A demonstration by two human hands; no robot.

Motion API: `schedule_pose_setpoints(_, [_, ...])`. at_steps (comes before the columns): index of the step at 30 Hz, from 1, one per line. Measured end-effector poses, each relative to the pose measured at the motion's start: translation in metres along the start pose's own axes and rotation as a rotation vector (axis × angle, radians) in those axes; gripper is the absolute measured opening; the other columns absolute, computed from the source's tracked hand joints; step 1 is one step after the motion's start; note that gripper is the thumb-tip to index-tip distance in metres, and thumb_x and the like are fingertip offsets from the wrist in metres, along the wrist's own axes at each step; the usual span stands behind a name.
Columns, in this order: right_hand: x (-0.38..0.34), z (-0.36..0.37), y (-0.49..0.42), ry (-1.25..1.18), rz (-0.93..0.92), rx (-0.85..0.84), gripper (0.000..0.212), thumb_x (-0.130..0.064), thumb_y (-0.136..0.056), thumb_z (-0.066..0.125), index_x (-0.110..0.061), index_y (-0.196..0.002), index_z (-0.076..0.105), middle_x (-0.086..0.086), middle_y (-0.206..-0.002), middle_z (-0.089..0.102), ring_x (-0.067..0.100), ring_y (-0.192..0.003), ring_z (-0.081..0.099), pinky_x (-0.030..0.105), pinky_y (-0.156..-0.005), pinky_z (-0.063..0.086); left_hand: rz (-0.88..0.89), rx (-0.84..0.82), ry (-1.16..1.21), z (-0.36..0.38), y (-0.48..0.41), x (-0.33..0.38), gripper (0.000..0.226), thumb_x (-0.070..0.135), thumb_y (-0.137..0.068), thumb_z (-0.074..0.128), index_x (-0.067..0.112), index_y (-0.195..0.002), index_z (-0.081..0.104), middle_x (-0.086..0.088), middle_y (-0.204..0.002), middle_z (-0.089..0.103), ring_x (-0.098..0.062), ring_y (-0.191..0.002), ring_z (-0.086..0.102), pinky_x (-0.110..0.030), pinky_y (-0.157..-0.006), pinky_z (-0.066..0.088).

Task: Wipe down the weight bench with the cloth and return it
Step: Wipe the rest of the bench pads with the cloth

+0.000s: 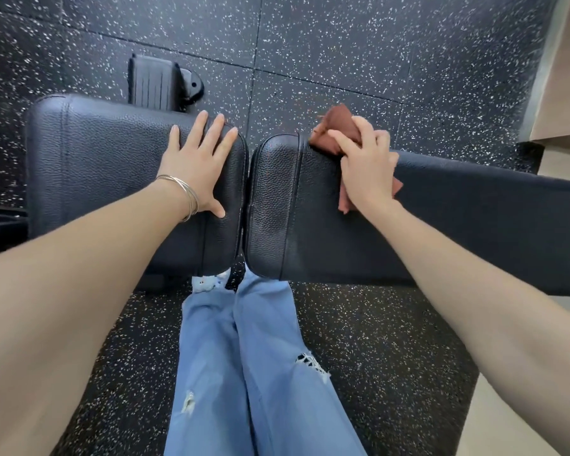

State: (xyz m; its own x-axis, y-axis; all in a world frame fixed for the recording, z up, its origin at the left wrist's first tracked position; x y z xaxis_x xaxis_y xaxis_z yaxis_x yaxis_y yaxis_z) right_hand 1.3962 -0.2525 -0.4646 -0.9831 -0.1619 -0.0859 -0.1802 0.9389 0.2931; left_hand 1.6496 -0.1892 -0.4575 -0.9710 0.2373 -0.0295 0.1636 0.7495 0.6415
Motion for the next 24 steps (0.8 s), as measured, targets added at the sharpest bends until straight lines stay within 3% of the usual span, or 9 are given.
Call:
schedule_pose_setpoints(4, [0.044, -0.002, 0.025, -0.046, 0.285, 0.057, 0.053, -0.005, -0.087, 0.040, -0.038, -0.127, 0.052, -0.002, -0.151, 0.027, 0.030, -0.123, 0.031, 0.048, -0.092, 0.032, -0.006, 0.021, 0.001, 0.004, -0.001, -0.001, 0.141, 0.068, -0.051, 0.076, 0.016, -0.148, -0.013, -0.008, -0.158, -0.012, -0.031, -0.145, -0.011, -0.057, -0.113, 0.014])
schedule_pose_setpoints(8, [0.005, 0.002, 0.021, -0.132, 0.413, 0.101, 0.051, -0.003, -0.088, 0.037, -0.034, -0.124, 0.054, 0.000, -0.151, 0.026, 0.030, -0.121, 0.030, 0.046, -0.089, 0.028, 0.000, 0.034, 0.031, 0.004, 0.000, -0.001, 0.142, 0.065, -0.051, 0.078, 0.016, -0.149, -0.011, -0.008, -0.158, -0.011, -0.030, -0.145, -0.011, -0.057, -0.114, 0.012])
schedule_pose_setpoints(14, [-0.100, 0.014, 0.036, -0.135, 0.086, 0.079, 0.050, -0.007, -0.088, 0.046, -0.036, -0.128, 0.052, 0.003, -0.149, 0.031, 0.031, -0.119, 0.034, 0.044, -0.085, 0.030, -0.003, 0.038, 0.078, 0.001, 0.002, -0.002, 0.141, 0.062, -0.050, 0.080, 0.016, -0.150, -0.008, -0.007, -0.159, -0.008, -0.029, -0.146, -0.009, -0.056, -0.115, 0.010])
schedule_pose_setpoints(19, [-0.122, 0.037, 0.117, 0.050, -0.141, 0.146, 0.042, -0.010, -0.079, 0.059, -0.035, -0.112, 0.066, 0.004, -0.130, 0.058, 0.032, -0.103, 0.055, 0.041, -0.073, 0.043, 0.034, 0.096, 0.090, 0.009, 0.019, -0.004, 0.127, 0.062, -0.064, 0.073, 0.009, -0.150, -0.005, -0.007, -0.159, -0.009, -0.028, -0.146, -0.007, -0.053, -0.116, 0.013])
schedule_pose_setpoints(22, [-0.115, 0.057, 0.168, 0.123, -0.243, 0.238, 0.052, -0.003, -0.074, 0.054, -0.035, -0.113, 0.066, 0.005, -0.125, 0.062, 0.029, -0.101, 0.043, 0.039, -0.068, 0.046, 0.085, 0.085, 0.034, 0.016, 0.031, -0.005, 0.126, 0.063, -0.065, 0.071, 0.007, -0.149, -0.004, -0.007, -0.159, -0.012, -0.031, -0.146, -0.008, -0.055, -0.114, 0.016])
schedule_pose_setpoints(24, [-0.110, 0.070, 0.197, 0.156, -0.290, 0.203, 0.060, 0.001, -0.069, 0.060, -0.034, -0.117, 0.064, 0.007, -0.129, 0.058, 0.029, -0.103, 0.040, 0.040, -0.069, 0.047, 0.105, 0.041, 0.004, 0.023, 0.041, -0.006, 0.131, 0.066, -0.061, 0.072, 0.008, -0.149, -0.005, -0.006, -0.158, -0.015, -0.032, -0.145, -0.010, -0.056, -0.113, 0.018])
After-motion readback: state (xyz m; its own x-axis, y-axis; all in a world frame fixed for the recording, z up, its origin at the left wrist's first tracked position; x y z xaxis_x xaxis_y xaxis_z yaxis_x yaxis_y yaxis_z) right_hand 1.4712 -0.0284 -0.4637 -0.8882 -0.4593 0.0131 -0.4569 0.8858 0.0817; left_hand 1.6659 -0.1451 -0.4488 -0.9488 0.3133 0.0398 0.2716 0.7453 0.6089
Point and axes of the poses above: each hand's wrist, its own y-axis away from the middle knuckle, its own z-axis out of the palm, x = y × z, the point moved 3 cm from there along -y, towards the middle knuckle
